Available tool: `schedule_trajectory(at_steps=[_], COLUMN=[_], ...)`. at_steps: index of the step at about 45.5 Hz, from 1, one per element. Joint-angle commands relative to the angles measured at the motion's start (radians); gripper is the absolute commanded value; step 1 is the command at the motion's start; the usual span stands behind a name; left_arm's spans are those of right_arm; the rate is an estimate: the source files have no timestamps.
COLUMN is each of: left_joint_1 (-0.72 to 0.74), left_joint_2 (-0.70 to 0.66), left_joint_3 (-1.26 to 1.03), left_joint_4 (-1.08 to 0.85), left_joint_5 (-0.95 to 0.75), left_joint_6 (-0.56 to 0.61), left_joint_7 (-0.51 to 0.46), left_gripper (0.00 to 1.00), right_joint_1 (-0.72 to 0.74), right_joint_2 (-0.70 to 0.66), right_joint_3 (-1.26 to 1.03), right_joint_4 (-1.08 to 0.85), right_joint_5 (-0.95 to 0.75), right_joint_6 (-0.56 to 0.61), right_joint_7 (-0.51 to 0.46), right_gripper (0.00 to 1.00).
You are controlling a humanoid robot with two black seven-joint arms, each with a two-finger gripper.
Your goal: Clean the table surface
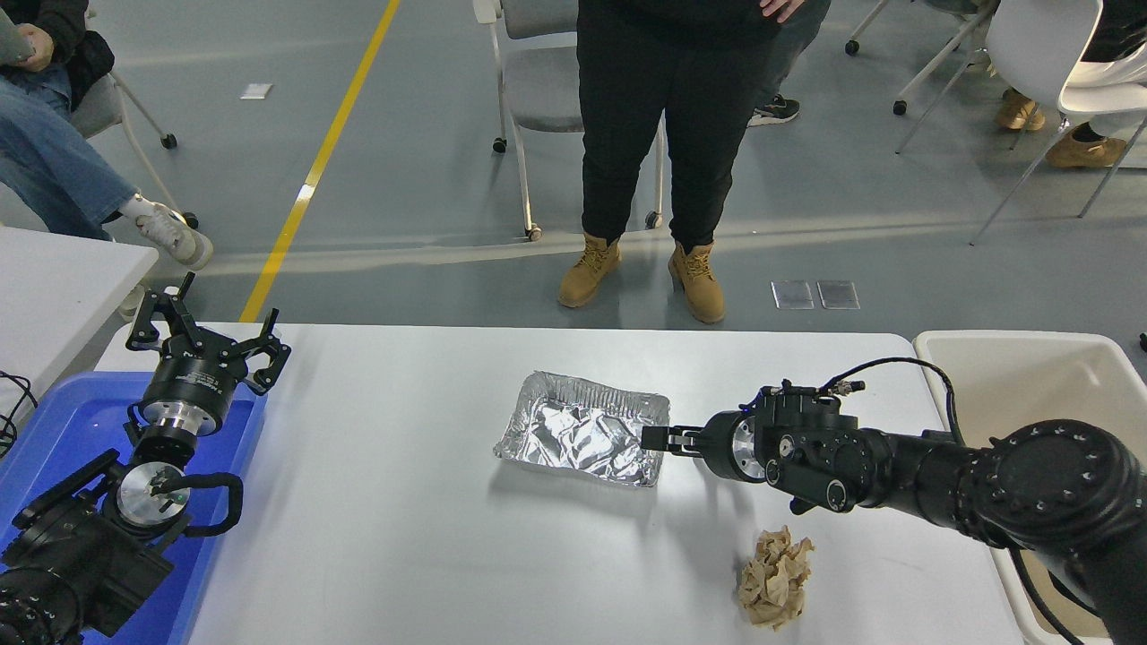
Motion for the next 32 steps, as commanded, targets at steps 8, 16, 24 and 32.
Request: schedule_trajectory(at_steps=[8, 16, 24, 32], left_joint_1=[0.0, 0.0, 0.0, 0.0], left_joint_2=[0.0, 0.0, 0.0, 0.0], left_joint_3=[0.0, 0.0, 0.0, 0.0], left_joint_4=[0.0, -0.001, -0.001, -0.001], left_joint_5=[0.0, 0.0, 0.0, 0.0], left_joint_6=[0.0, 0.0, 0.0, 0.0], left_joint_7=[0.0, 0.0, 0.0, 0.0], left_gripper=[1.0, 1.0, 1.0, 1.0], right_joint_1=[-0.012, -0.012, -0.016, -0.022], right_joint_2=[0.0, 0.0, 0.0, 0.0], right_joint_3=[-0.004, -0.011, -0.01, -0.011], right_joint_4=[0.002, 0.002, 0.0, 0.0], right_joint_5=[-0.004, -0.009, -0.062, -0.062], right_joint_6=[0.0, 0.0, 0.003, 0.017], right_joint_7=[0.006, 0.006, 0.009, 0.016], right_gripper=[0.76, 0.72, 0.5, 0.3])
